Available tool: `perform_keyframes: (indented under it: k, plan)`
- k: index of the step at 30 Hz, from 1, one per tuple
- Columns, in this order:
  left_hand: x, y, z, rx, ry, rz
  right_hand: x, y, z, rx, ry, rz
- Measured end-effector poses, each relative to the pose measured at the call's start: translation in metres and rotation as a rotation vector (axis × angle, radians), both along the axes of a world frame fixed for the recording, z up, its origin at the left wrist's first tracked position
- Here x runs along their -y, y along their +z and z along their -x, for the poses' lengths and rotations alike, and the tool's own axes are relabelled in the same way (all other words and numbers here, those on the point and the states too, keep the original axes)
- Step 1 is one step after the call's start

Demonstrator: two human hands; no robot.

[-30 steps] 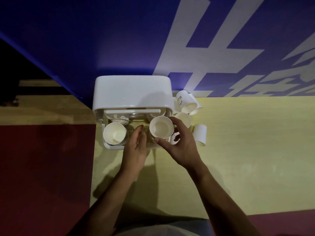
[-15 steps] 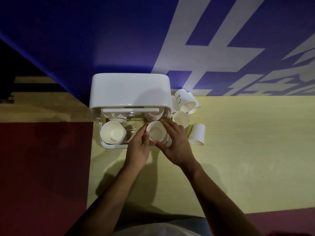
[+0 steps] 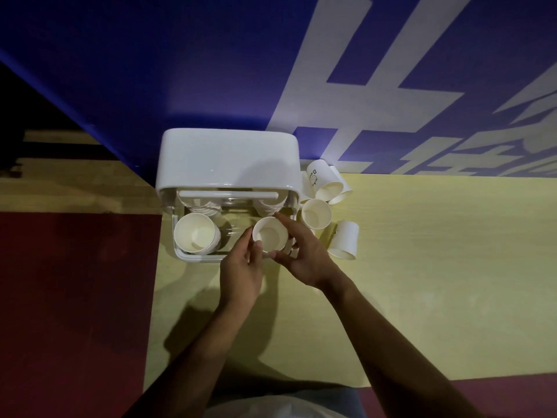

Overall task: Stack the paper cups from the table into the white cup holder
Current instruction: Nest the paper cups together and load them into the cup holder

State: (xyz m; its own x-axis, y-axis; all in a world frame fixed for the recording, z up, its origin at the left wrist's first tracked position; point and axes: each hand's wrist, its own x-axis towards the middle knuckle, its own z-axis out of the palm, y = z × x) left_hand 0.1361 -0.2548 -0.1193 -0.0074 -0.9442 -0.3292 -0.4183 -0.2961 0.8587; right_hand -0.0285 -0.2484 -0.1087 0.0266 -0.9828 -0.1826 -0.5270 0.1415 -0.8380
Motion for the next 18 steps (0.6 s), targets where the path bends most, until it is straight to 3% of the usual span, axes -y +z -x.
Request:
perform_keyframes:
  k: [3, 6, 9, 12, 14, 18]
  plan:
    - [-0.006, 0.011, 0.004, 0.045, 0.062, -0.022, -0.008, 0.006, 0.005, 0.042, -0.011, -0.006]
    - [-0.021, 0.038, 0.013, 0.194, 0.134, 0.160, -0.037, 0.013, 0.020, 0.036, -0.266, -0.016]
    - [-0.037, 0.062, 0.041, 0.247, -0.020, 0.385, -0.073, 0.010, 0.045, 0.016, -0.496, -0.071]
    - [-0.026, 0.069, 0.090, 0.240, -0.228, 0.436, -0.106, 0.011, 0.074, 0.028, -0.548, -0.145]
    - [-0.001, 0.065, 0.125, 0.364, -0.362, 0.486, -0.123, 0.012, 0.091, 0.019, -0.565, -0.182]
    - [0.059, 0.045, 0.192, 0.626, -0.414, 0.317, -0.149, 0.014, 0.131, 0.047, -0.594, -0.216]
